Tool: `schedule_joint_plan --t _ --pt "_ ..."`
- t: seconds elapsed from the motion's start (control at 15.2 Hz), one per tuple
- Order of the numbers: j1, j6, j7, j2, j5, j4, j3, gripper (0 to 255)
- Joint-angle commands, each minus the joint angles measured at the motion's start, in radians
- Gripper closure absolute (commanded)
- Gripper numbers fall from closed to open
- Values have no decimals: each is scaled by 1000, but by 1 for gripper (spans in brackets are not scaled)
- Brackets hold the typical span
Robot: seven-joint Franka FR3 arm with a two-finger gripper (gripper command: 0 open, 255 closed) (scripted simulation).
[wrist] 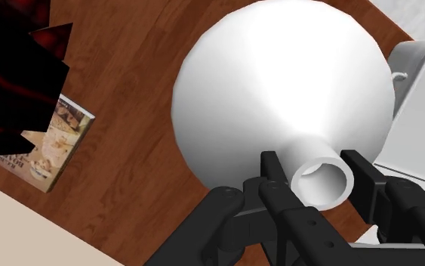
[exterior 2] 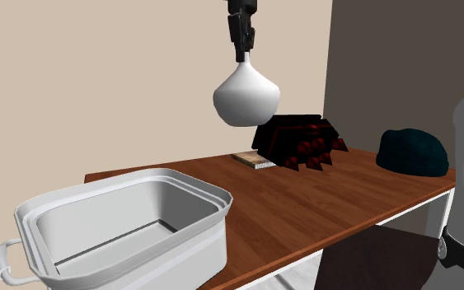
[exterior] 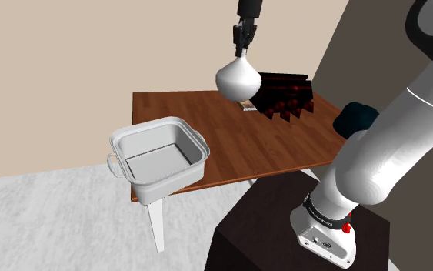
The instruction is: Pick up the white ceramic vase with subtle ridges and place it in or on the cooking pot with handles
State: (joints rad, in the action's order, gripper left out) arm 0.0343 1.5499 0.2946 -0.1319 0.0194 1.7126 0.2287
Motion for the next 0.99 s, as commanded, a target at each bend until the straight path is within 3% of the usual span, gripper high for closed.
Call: schedule_joint_plan --t 0.0,0.46,0.92 --pt "20 -14 -49 -3 -4 -12 -27 255" --pt "92 -60 -213 27 -25 -88 -120 255" --pt "167 -116 -374 112 -41 -232 -206 255"
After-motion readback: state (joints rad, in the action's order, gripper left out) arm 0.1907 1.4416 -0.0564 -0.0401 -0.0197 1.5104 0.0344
